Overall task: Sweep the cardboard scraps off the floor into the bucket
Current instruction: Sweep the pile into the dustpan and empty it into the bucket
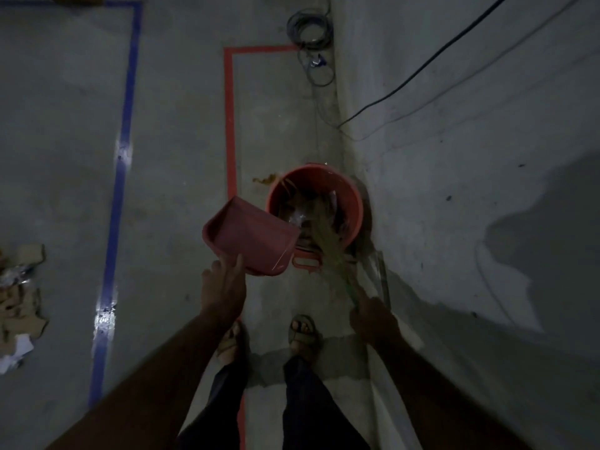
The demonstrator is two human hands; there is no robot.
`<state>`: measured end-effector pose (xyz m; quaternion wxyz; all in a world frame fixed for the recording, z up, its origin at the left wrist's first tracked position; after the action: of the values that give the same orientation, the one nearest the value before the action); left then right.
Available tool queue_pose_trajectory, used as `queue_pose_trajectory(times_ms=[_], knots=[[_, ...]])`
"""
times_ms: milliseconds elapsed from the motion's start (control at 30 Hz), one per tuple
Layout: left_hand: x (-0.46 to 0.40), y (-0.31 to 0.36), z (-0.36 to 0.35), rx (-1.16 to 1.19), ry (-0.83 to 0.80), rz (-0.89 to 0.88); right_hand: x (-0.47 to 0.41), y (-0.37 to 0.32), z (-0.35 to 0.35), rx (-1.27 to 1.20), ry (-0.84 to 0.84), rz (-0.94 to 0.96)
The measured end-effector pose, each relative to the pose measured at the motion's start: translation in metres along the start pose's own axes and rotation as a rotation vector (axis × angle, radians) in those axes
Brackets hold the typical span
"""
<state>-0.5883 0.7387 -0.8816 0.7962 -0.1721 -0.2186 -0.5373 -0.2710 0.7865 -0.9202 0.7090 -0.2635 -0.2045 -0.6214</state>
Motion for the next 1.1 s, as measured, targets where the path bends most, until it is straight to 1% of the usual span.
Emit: queue_pose_trajectory(times_ms=[67,133,167,200,233,333,433,500,600,633,700,733,800,833,900,933,1000,1100], knots=[[0.006,-0.003,-0.001,0.050,0.050,-0.038,0.038,0.025,-0.005,0.007,0.002,-0.041],[0.013,-0.008,0.001,0.077,0.190,-0.049,0.069,0.036,-0.008,-0.043,0.045,-0.055],[0.019,-0.011,0.001,0.104,0.259,-0.055,0.082,0.039,-0.011,-0.043,0.101,0.000],[0.025,-0.012,0.007,0.112,0.289,-0.059,0.092,0.041,-0.015,-0.039,0.163,0.071],[0.032,-0.013,0.015,0.127,0.315,-0.055,0.101,0.040,-0.014,-0.020,0.175,0.113],[0.052,-0.020,0.029,0.146,0.305,0.002,0.111,0.029,-0.002,0.062,0.224,0.189],[0.077,-0.042,0.041,0.155,0.353,0.077,0.116,-0.002,0.029,0.057,0.280,0.313],[0.094,-0.061,0.046,0.181,0.360,0.124,0.117,-0.028,0.049,0.056,0.330,0.350],[0.116,-0.097,0.050,0.242,0.414,0.213,0.109,-0.072,0.075,0.091,0.331,0.429],[0.123,-0.113,0.050,0.249,0.436,0.228,0.106,-0.087,0.081,0.056,0.307,0.409],[0.141,-0.148,0.050,0.256,0.468,0.259,0.106,-0.119,0.088,-0.001,0.189,0.377],[0.153,-0.166,0.050,0.262,0.492,0.285,0.108,-0.136,0.088,0.028,0.212,0.414],[0.183,-0.207,0.046,0.286,0.560,0.373,0.117,-0.177,0.088,0.174,0.342,0.569],[0.199,-0.228,0.041,0.304,0.588,0.422,0.122,-0.197,0.083,0.227,0.363,0.624],[0.229,-0.271,0.023,0.354,0.621,0.527,0.132,-0.242,0.072,0.362,0.367,0.695],[0.245,-0.293,0.012,0.375,0.626,0.591,0.138,-0.263,0.065,0.413,0.367,0.696],[0.276,-0.334,-0.011,0.410,0.615,0.712,0.154,-0.310,0.052,0.449,0.389,0.725],[0.323,-0.389,-0.043,0.457,0.632,0.840,0.193,-0.382,0.034,0.427,0.349,0.820]])
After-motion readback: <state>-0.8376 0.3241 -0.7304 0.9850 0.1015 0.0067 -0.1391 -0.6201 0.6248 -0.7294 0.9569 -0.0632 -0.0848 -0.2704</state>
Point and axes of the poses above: each hand's wrist, its own x-axis away from the middle knuckle, its own z-axis out of the back of the hand, y = z × x, the point moved 3 cm from there along -x, towards the middle knuckle, and after that the axes turned 9 degrees about x, right-handed, at the moved point
